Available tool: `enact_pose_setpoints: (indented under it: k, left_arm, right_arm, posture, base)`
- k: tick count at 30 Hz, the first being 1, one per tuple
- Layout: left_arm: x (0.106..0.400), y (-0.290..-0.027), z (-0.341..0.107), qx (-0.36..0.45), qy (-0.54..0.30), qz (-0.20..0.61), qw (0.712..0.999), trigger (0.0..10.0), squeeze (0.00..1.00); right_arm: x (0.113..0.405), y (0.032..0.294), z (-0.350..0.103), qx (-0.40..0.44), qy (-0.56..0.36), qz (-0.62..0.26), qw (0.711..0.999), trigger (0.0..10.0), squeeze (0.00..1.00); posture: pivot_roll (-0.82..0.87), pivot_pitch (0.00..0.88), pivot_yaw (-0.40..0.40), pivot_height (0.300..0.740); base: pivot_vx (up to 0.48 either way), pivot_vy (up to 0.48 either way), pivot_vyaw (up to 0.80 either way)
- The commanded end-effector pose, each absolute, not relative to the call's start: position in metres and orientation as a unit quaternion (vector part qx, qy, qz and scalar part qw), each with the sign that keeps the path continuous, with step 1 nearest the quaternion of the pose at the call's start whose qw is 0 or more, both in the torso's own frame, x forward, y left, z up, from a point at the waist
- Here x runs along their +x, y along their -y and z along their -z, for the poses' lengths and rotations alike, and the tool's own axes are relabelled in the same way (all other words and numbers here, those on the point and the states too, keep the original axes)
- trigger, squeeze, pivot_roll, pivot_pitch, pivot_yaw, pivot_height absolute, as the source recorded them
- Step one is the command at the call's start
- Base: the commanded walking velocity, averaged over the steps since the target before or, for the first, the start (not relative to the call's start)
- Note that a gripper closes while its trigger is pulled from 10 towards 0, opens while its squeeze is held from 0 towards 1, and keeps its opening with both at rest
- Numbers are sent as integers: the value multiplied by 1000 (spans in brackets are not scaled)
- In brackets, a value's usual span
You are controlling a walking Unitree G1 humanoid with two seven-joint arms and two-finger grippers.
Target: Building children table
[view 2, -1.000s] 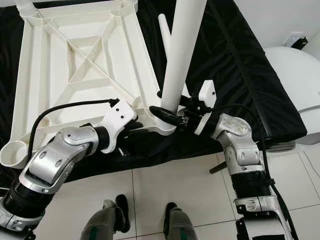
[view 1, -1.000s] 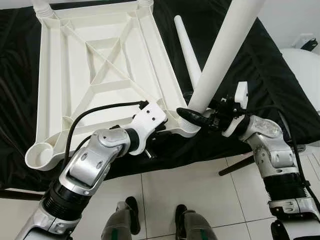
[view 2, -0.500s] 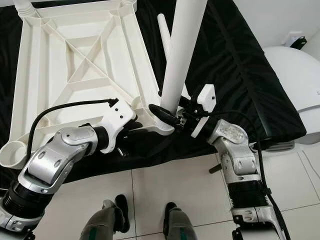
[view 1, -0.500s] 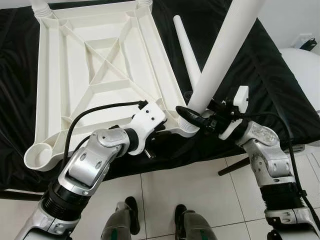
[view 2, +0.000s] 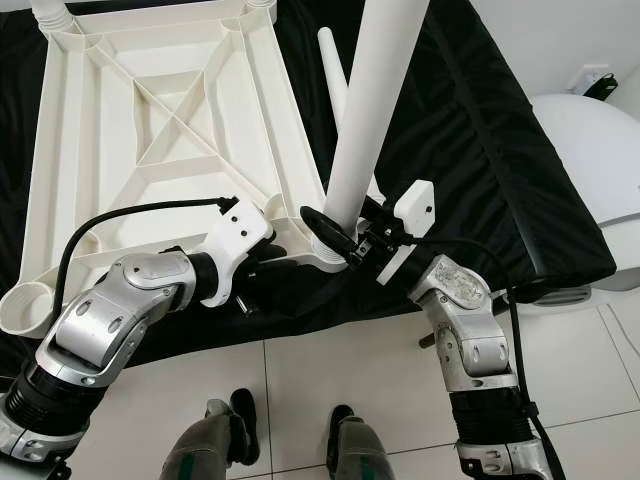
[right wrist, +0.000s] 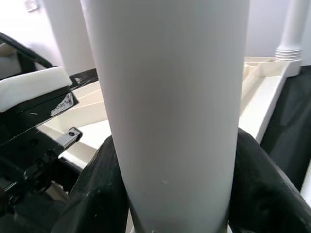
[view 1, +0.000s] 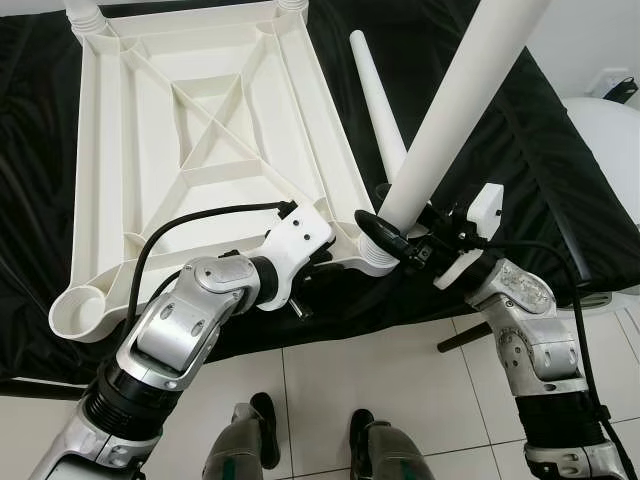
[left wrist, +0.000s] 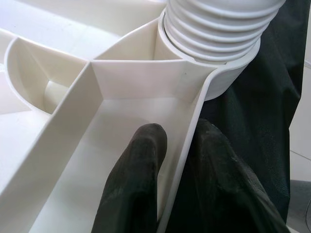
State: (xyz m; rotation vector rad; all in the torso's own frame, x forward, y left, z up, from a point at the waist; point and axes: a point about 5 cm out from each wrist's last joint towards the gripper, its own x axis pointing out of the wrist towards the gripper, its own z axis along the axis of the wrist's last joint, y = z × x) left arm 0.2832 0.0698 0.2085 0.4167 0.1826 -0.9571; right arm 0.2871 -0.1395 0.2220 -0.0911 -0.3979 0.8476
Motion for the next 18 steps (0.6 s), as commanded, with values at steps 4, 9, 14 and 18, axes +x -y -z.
enact_pose_setpoints:
  k: [4,9,14,18]
  left_arm:
    - [287,-80,-197,191,-122,433,872,10000,0]
    - [287,-80,-197,189,-123,431,874,10000,0]
    - [289,-81,-196,187,-124,427,876,10000,0]
    - [290,-81,-197,186,-124,426,876,10000,0]
  right_arm:
    - [290,154,-201,-18,145,-334,931,10000,0]
    - [289,152,-202,-13,152,-307,939,10000,0]
    - [283,141,-197,4,151,-281,948,10000,0]
    - [281,137,-196,8,152,-270,951,10000,0]
  posture:
    - [-25,291,23,740]
    - [-24,290,23,740]
    - [-27,290,24,740]
    - [-28,290,24,740]
  base:
    - [0,0,0]
    - [0,0,0]
    - [0,0,0]
    - [0,0,0]
